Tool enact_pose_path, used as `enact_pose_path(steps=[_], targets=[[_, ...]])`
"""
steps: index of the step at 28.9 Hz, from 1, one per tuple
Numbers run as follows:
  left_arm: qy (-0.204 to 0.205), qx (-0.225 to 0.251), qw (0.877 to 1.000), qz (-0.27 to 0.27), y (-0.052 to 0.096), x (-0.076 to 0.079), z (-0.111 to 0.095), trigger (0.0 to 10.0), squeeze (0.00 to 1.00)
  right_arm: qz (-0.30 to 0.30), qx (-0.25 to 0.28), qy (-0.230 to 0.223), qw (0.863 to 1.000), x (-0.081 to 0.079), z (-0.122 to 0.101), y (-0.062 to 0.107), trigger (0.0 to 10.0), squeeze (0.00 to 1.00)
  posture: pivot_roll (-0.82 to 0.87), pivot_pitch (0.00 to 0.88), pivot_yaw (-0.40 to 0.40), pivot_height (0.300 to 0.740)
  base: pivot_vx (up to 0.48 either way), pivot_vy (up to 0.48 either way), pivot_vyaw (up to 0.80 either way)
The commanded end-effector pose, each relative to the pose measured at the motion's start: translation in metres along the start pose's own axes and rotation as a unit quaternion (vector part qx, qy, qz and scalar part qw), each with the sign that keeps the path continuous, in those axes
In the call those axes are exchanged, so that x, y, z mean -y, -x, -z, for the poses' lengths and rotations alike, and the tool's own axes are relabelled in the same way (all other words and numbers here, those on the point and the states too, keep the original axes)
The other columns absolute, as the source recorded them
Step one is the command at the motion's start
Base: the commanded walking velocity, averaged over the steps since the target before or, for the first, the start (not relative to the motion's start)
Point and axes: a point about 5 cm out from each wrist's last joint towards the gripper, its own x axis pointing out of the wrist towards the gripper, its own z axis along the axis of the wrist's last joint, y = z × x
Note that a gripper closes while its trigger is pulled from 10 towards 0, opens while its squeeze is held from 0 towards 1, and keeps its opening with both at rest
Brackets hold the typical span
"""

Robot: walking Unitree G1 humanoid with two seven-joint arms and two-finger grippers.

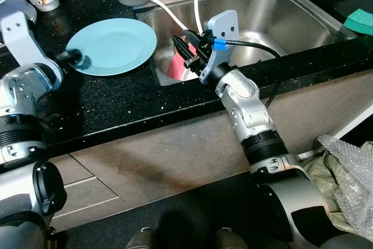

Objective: Kitchen organization

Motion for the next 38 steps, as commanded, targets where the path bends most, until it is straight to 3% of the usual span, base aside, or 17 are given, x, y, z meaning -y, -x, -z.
enact_pose_path(steps=[1,11,16,17,38], targets=[[0.014,-0.022,1.0,0.007,-0.004,0.002,0.009,10.0,0.0,-0.006,-0.003,-0.01,1.0,-0.004,0.002,0.001,10.0,0.0,0.04,0.19,0.042,0.74,0.0,0.0,0.0],[0.01,-0.051,0.996,0.068,-0.012,0.031,0.016,10.0,0.0,-0.003,-0.001,-0.008,1.0,-0.002,0.002,0.003,10.0,0.0,0.04,0.179,0.046,0.74,0.0,0.0,0.0],[0.018,-0.052,0.996,0.072,-0.012,0.033,0.016,10.0,0.0,-0.003,-0.002,-0.007,1.0,-0.002,0.001,0.003,10.0,0.0,0.04,0.176,0.047,0.74,0.0,0.0,0.0],[0.026,-0.046,0.996,0.065,-0.012,0.03,0.013,0.0,0.0,-0.003,-0.002,-0.007,1.0,-0.002,0.001,0.003,10.0,0.0,0.04,0.174,0.047,0.74,0.0,0.0,0.0],[0.068,-0.012,0.997,0.034,-0.009,0.013,-0.002,0.0,0.0,-0.001,-0.003,-0.01,1.0,-0.001,0.001,0.003,10.0,0.0,0.04,0.182,0.045,0.74,0.0,0.0,0.0]])
